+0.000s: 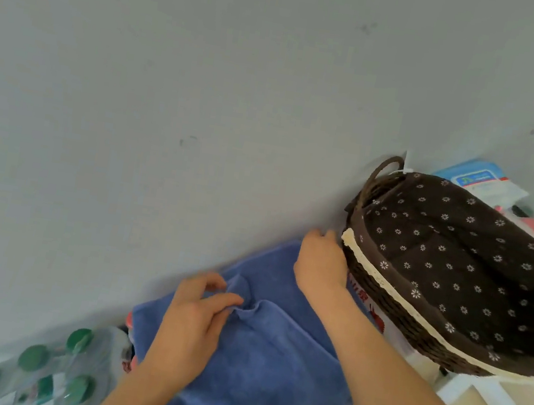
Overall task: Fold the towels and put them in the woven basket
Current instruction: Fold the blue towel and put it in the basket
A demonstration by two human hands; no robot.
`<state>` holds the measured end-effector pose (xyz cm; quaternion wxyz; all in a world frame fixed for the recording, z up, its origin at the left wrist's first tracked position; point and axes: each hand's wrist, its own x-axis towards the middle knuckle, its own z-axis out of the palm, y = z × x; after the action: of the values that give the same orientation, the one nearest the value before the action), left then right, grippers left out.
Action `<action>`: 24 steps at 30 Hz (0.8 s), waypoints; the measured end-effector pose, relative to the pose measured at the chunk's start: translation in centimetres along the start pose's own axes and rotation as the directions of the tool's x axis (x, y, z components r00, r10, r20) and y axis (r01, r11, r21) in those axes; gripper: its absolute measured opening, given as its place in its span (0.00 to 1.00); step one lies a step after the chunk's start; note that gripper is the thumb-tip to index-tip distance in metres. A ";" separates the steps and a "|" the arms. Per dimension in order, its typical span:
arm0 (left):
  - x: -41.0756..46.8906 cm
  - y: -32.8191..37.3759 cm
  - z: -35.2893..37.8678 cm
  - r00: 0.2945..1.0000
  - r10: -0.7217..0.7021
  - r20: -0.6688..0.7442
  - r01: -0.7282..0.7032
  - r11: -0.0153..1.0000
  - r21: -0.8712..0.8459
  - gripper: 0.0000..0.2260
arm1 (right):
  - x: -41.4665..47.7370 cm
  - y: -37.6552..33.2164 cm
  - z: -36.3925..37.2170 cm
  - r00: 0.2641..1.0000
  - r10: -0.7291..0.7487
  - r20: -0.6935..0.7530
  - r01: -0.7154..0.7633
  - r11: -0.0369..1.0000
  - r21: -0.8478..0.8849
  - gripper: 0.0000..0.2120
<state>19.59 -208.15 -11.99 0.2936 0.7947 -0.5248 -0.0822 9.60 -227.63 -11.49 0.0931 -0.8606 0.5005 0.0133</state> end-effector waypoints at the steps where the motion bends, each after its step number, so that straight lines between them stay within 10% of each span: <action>1: 0.2 0.3 -0.2 0.999 0.032 -0.020 -0.032 0.999 -0.003 0.10 | -0.5 0.1 -0.4 0.999 -0.034 -0.001 0.034 0.999 0.004 0.09; 6: 2.2 3.9 -2.4 0.995 0.052 -0.083 -0.063 0.987 -0.146 0.05 | -3.3 1.1 -3.2 0.979 -0.136 -0.153 0.175 0.946 0.273 0.09; 10: 3.8 7.1 -3.1 0.991 -0.103 -0.081 0.068 0.933 -0.353 0.09 | -5.3 1.3 -6.3 0.979 -0.141 0.147 -0.077 0.409 0.909 0.06; 19: 4.9 8.4 -3.1 0.994 -0.089 -0.066 0.050 0.893 -0.447 0.13 | -7.0 1.1 -7.4 0.949 -0.212 0.235 -0.254 -0.065 0.965 0.10; 24: 5.1 9.1 -3.4 0.978 -0.204 -0.046 0.146 0.823 -0.549 0.11 | -7.6 0.5 -7.5 0.976 -0.108 0.191 -0.200 -0.084 0.976 0.06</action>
<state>16.15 -213.89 -3.31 0.5242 0.7268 -0.3892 -0.2132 4.89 -222.62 -3.36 0.7470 -0.4883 0.3644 -0.2659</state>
